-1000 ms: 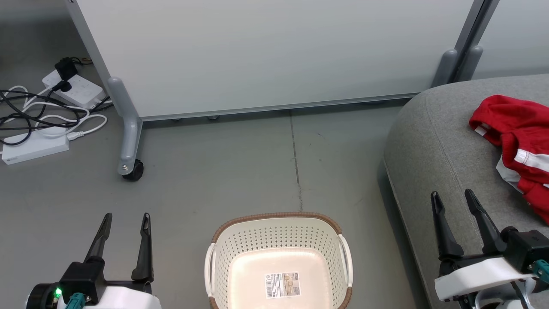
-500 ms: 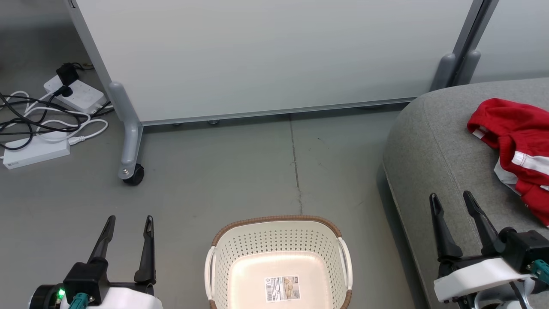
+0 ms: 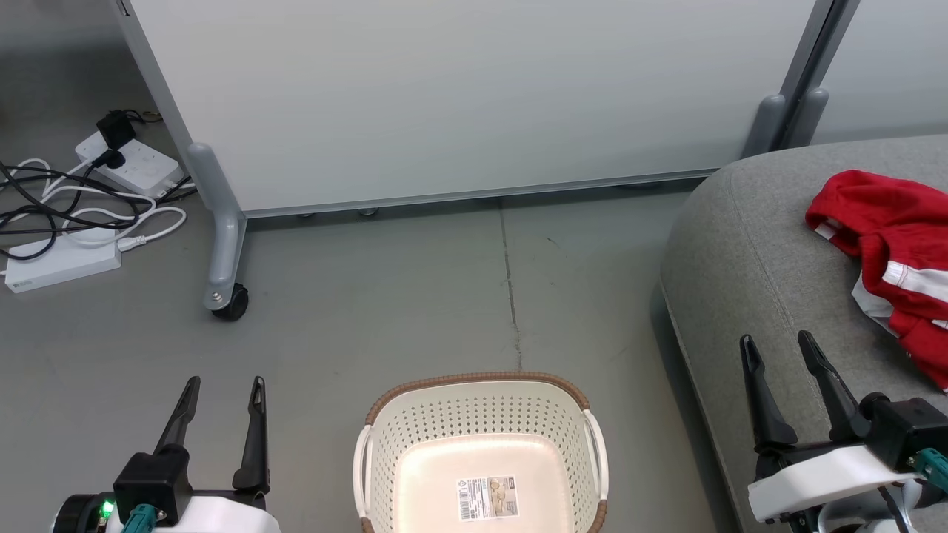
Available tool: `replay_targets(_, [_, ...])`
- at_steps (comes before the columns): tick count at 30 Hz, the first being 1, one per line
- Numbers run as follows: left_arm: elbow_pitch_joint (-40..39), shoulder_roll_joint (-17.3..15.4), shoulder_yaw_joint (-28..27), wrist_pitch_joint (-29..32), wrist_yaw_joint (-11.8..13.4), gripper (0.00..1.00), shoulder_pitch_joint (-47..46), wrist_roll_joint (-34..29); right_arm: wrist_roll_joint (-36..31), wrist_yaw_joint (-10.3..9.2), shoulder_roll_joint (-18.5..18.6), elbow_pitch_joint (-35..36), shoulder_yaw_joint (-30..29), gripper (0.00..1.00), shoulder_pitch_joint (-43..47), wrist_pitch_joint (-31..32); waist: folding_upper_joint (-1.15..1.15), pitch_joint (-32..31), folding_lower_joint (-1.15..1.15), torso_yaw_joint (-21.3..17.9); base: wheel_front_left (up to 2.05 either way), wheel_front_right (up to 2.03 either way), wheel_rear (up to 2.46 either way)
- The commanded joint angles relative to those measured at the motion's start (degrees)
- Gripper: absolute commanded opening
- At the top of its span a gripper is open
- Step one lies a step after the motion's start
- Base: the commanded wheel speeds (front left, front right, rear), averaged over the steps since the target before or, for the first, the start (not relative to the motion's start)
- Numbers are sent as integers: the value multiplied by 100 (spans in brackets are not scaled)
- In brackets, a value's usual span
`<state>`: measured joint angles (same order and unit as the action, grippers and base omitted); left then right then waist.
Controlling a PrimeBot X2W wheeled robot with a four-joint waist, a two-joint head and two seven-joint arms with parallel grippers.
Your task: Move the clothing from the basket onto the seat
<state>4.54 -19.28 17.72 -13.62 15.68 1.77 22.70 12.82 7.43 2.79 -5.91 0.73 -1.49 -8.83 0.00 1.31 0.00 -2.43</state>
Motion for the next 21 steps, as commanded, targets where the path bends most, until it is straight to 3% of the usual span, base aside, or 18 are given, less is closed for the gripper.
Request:
replay_targets(1, [23, -18, 4, -5, 13, 100, -107, 30, 15, 12, 25, 18, -3, 100, 16, 15, 0, 14, 0, 8, 0, 0, 0])
replay_targets(3, [40, -17, 14, -11, 0, 100, -119, 37, 7, 12, 25, 26, -6, 100, 9, 21, 0, 20, 0, 14, 0, 0, 0])
replay_targets(4, [32, 6, 18, -1, -1, 0, -35, 17, 1, 0, 0, 7, -2, 0, 0, 0, 0, 20, 0, 14, 0, 0, 0])
replay_targets(8, [133, 126, 69, 5, -15, 0, 74, 92, 85, -1, -46, -151, -32, 0, 61, 43, 0, 19, 0, 16, 0, 0, 0])
replay_targets(21, [70, 368, 4, -20, -347, 0, 52, 1215, 1393, 0, 118, -426, -579, 0, -138, 781, 0, 7, 0, 38, 0, 0, 0])
